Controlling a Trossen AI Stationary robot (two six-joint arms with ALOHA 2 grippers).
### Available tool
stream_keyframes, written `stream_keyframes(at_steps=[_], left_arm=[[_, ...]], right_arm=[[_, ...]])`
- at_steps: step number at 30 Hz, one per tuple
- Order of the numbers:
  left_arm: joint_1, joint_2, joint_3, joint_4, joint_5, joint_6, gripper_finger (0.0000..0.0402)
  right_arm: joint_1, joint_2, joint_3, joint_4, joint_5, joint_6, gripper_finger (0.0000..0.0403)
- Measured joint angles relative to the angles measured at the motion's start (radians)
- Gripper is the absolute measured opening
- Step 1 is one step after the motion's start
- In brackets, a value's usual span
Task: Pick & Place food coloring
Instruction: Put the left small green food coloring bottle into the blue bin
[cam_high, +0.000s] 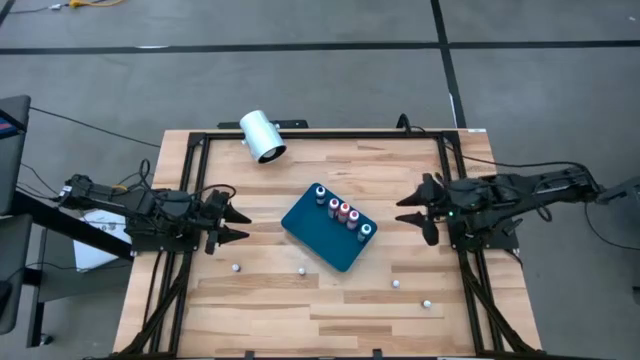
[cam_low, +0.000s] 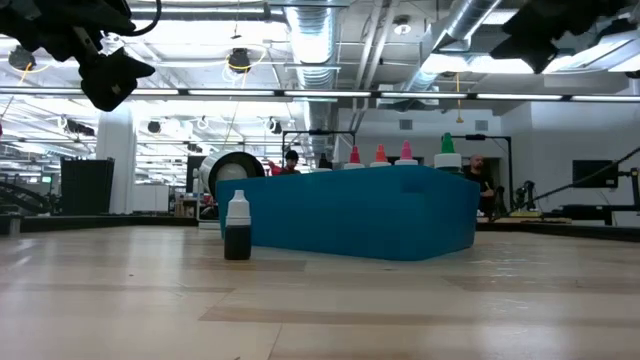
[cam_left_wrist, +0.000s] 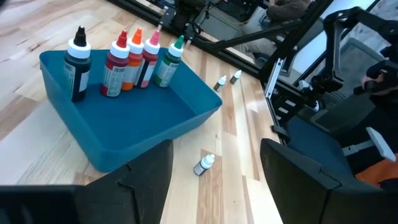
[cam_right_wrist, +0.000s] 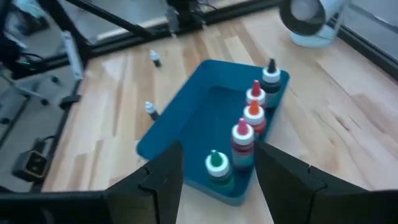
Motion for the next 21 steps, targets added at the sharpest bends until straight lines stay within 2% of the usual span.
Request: stream_keyframes(at_steps=[12, 21], left_arm=[[0.0, 0.0, 0.0, 0.003, 0.0, -0.001, 0.0233], [0.0, 0.0, 0.0, 0.008, 0.0, -0.006, 0.0233]], right_arm=[[0.156, -0.317, -0.204, 0.089, 0.156, 0.017, 0.018], [0.228, -0.458, -0.311, 0.115, 0.211, 0.028, 0.0182]])
